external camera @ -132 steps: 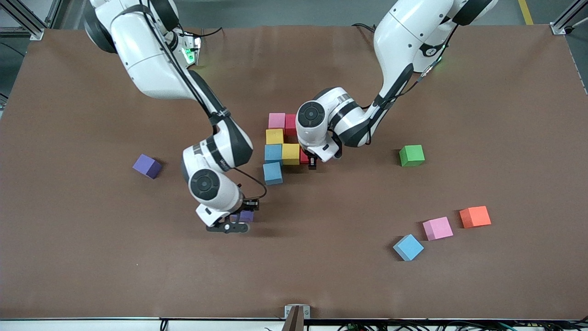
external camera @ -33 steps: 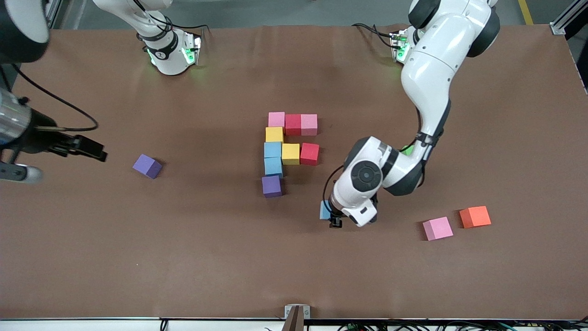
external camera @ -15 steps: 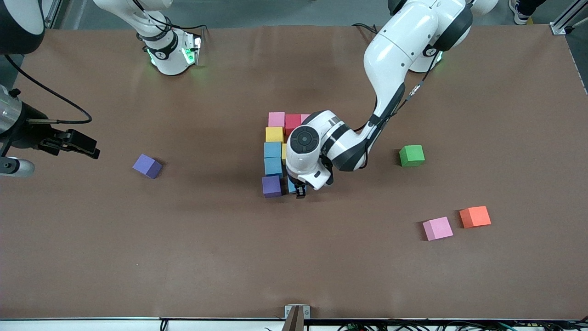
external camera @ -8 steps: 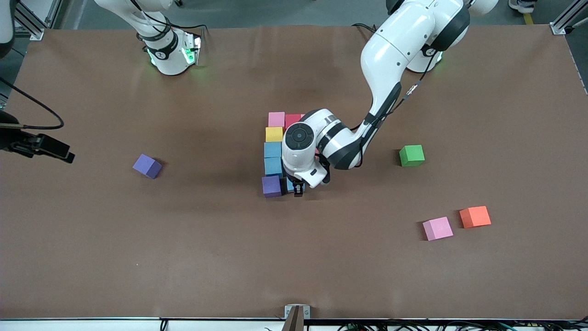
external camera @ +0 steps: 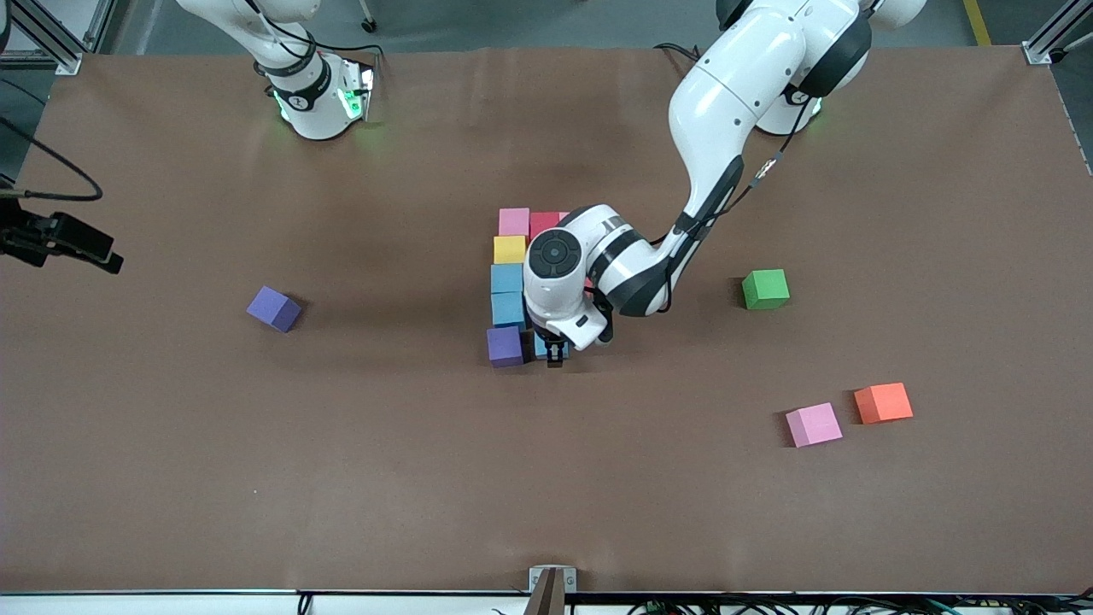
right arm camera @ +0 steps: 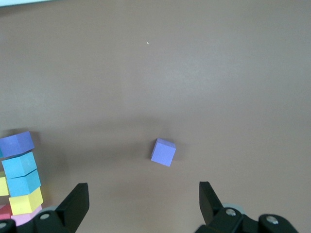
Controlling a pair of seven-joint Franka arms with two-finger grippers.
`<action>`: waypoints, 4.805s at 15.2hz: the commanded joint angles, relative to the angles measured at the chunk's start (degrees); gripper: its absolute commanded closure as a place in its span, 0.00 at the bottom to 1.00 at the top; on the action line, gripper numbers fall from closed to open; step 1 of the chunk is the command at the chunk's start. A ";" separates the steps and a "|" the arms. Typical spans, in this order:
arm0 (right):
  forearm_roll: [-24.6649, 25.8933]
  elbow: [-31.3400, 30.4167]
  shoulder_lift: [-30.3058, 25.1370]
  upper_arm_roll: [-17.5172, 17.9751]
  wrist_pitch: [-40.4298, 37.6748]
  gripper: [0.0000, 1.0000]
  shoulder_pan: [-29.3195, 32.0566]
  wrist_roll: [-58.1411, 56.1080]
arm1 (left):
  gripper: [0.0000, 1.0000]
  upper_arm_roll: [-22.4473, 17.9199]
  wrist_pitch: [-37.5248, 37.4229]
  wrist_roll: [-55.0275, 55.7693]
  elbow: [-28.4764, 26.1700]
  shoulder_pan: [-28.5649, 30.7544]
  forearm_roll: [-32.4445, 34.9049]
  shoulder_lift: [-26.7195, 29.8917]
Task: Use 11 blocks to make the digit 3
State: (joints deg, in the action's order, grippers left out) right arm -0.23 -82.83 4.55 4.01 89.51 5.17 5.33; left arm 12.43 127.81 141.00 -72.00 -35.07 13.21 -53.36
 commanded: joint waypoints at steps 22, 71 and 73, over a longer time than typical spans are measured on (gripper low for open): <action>0.58 -2.60 -5.34 0.29 0.31 0.00 2.56 -3.92 | 0.82 -0.39 4.20 1.29 0.37 -1.32 1.21 -1.05; -0.21 -2.60 -4.37 -9.11 1.02 0.00 -6.85 -3.75 | 0.00 0.14 -8.01 -49.14 0.46 21.17 0.59 7.04; -0.21 -2.60 -4.37 -8.42 1.02 0.00 -5.97 -4.01 | 0.00 0.14 -8.54 -53.09 -0.15 22.32 0.68 7.21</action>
State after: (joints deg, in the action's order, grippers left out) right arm -0.24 -85.94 -0.06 -5.15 90.58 -2.07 1.82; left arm 12.19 120.30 91.31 -71.26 -13.63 13.21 -46.70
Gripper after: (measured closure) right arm 0.000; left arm 0.000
